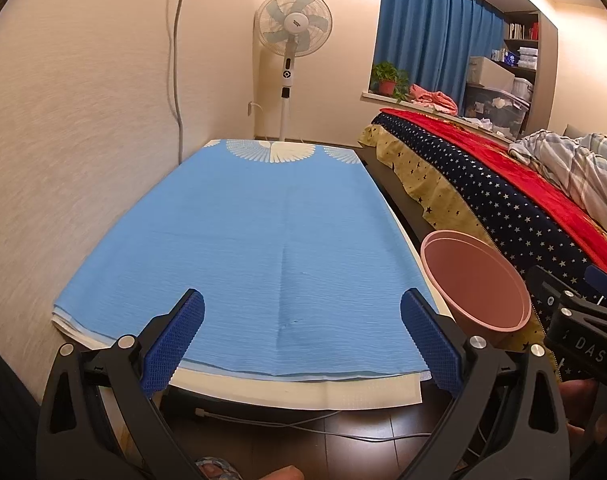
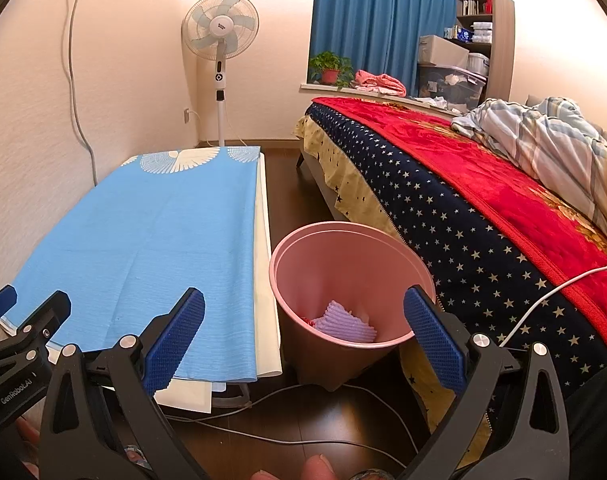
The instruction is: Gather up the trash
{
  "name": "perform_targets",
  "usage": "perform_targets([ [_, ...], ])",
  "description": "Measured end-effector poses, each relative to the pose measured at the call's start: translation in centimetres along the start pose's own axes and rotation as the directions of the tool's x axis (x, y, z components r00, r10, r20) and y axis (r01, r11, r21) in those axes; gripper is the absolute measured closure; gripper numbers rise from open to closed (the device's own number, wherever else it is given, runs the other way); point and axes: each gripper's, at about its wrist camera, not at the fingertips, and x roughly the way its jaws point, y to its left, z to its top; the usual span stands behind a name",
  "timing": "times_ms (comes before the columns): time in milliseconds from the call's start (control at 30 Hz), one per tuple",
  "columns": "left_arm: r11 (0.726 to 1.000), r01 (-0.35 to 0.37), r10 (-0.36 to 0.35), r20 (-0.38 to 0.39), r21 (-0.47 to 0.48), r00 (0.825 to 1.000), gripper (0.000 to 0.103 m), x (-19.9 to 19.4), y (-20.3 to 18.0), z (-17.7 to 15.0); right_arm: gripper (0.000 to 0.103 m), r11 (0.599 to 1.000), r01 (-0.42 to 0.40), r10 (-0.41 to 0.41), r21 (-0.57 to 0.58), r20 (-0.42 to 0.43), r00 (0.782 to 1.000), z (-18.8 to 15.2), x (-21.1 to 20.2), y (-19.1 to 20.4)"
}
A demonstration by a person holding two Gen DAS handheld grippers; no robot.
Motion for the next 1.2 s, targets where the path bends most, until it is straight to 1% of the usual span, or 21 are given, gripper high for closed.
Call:
perform_targets([
  [800, 1.0, 0.014, -0.014, 0.0, -0.005, 1.0, 0.008, 0.03, -0.15, 0.01, 0.005, 1.0, 0.001, -0.001, 0.0, 0.0, 1.0, -0.05, 0.04, 0.1],
  [967, 1.0, 0.027, -0.027, -0.005, -0.005, 1.0, 0.008, 0.23, -0.23, -0.06, 0.005, 1.0, 0.001, -0.001, -0.001, 0.0, 1.0, -0.04, 0.05, 0.1],
  [1200, 1.0, 0.014, -0.014, -0.02, -0.006, 1.0, 0.008, 0.51, -0.46, -0.11, 0.005, 1.0, 0.0, 0.0, 0.0, -0.001, 1.0, -0.06, 0.07, 0.02],
])
